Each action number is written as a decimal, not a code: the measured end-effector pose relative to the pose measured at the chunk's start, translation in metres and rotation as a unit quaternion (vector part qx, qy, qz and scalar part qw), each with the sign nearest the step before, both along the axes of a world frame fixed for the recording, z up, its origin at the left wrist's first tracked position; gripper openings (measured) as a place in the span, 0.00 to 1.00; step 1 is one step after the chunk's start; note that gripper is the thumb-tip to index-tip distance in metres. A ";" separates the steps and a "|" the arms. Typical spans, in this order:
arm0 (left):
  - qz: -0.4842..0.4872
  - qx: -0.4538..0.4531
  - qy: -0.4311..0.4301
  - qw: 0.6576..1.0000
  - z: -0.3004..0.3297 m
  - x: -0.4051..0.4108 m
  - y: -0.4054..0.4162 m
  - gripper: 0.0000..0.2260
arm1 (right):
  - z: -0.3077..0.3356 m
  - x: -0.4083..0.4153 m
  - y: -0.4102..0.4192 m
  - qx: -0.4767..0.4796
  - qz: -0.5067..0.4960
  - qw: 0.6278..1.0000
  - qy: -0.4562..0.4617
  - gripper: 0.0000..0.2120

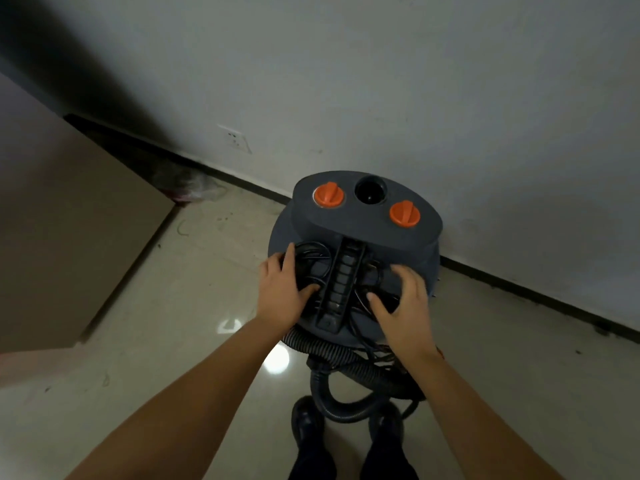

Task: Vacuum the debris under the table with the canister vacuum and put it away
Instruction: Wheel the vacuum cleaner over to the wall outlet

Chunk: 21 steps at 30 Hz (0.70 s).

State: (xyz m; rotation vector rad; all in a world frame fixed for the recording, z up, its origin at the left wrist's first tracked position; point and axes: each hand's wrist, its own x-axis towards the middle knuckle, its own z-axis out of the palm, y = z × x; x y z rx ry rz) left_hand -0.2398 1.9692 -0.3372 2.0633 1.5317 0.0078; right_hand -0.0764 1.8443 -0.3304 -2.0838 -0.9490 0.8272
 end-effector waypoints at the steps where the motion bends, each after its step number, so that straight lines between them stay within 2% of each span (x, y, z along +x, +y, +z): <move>1: -0.016 -0.005 -0.005 1.000 0.001 0.006 0.003 0.37 | 0.002 0.002 0.000 -0.010 -0.030 0.999 0.042 0.32; 3: -0.068 -0.021 -0.022 0.997 0.001 0.017 0.005 0.34 | 0.003 0.006 0.003 -0.038 -0.051 0.992 0.108 0.38; 4: -0.091 -0.038 -0.035 0.994 -0.001 0.019 0.005 0.32 | 0.003 0.008 0.004 -0.045 -0.046 0.991 0.114 0.39; 7: -0.088 -0.117 -0.130 0.981 0.000 0.020 0.009 0.24 | 0.004 0.014 0.005 -0.070 -0.028 0.993 0.089 0.35; 9: -0.002 -0.198 -0.209 0.958 0.006 0.027 0.010 0.19 | 0.005 0.017 0.005 -0.097 -0.014 0.993 0.065 0.31; 12: 0.142 -0.317 -0.266 0.899 0.013 0.045 0.004 0.14 | 0.008 0.025 0.005 -0.132 0.009 0.991 0.006 0.23; 15: 0.213 -0.328 -0.292 0.873 0.020 0.058 -0.006 0.11 | 0.011 0.039 -0.001 -0.174 -0.001 0.984 0.037 0.14; 18: 0.170 -0.283 -0.244 0.912 0.029 0.065 -0.024 0.13 | 0.022 0.048 -0.015 -0.189 -0.047 0.971 0.142 0.05; 21: 0.110 -0.188 -0.216 0.952 0.041 0.059 -0.053 0.23 | 0.054 0.061 -0.025 -0.197 -0.046 0.969 0.142 0.05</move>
